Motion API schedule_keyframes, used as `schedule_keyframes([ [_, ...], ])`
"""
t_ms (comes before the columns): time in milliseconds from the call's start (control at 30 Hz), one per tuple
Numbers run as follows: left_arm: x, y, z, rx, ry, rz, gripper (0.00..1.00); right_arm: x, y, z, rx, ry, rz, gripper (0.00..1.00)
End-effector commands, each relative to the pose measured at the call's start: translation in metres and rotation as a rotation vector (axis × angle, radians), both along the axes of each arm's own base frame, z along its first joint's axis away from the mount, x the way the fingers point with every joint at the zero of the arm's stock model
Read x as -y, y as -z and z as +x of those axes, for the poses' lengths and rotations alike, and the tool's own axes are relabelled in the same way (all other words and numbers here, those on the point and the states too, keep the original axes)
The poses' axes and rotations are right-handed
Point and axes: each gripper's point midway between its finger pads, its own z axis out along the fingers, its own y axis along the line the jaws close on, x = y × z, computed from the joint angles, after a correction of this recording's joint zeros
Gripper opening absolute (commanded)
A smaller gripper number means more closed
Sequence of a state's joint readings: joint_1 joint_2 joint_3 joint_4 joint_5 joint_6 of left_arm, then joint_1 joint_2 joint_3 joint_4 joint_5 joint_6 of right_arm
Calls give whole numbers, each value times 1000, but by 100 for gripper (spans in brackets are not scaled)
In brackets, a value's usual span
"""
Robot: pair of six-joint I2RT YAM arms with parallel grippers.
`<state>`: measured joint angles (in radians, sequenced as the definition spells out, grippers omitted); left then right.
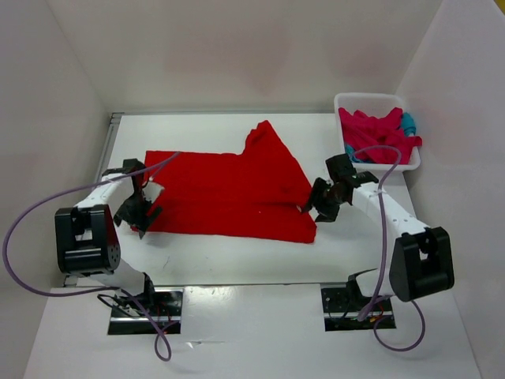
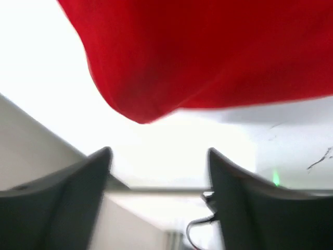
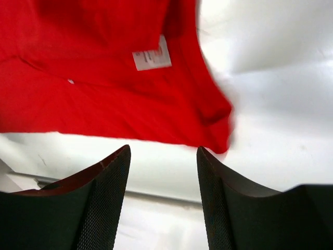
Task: Fold and stack the t-shirts
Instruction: Fold the flattened tshirt in 1/3 of the way
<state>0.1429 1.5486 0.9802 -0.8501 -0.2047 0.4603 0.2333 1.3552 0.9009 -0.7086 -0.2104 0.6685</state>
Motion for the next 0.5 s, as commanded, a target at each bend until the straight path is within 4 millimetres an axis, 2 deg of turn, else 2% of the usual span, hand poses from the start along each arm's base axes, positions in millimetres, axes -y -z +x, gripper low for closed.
schedule_keyframes([
  [0,-23,-12,-25,-93,-10,153,94,5,-22,-23,-27,7,-14,60],
  [33,-31,-21,-18,-58,-17,202,98,9,-34,-26,-11,14,-28,60],
  [100,-59,-46,-6,-5,-41,342,100,14,-44,-22,23,28,-51,61],
  [133,-65,-64,10,41,-33,375,100,13,-50,-16,58,29,-42,61],
  [200,-64,-81,34,110,-21,374,100,10,-52,-4,103,20,-35,62],
  [233,-57,-93,50,169,-8,355,100,5,-55,11,147,-1,-20,62],
  [267,-47,-101,68,217,18,322,100,1,-41,19,110,-15,-25,62],
  [300,-20,-128,99,332,83,277,100,-3,-39,30,117,-30,-15,62],
  [367,29,-140,123,408,224,143,100,-12,-25,56,131,-64,-7,62],
  [400,48,-143,132,432,271,112,100,-25,-35,72,173,-87,25,62],
  [433,71,-142,136,434,332,99,100,-28,-37,85,198,-97,25,62],
  [467,78,-133,146,429,322,101,100,-36,-40,95,222,-129,23,62],
])
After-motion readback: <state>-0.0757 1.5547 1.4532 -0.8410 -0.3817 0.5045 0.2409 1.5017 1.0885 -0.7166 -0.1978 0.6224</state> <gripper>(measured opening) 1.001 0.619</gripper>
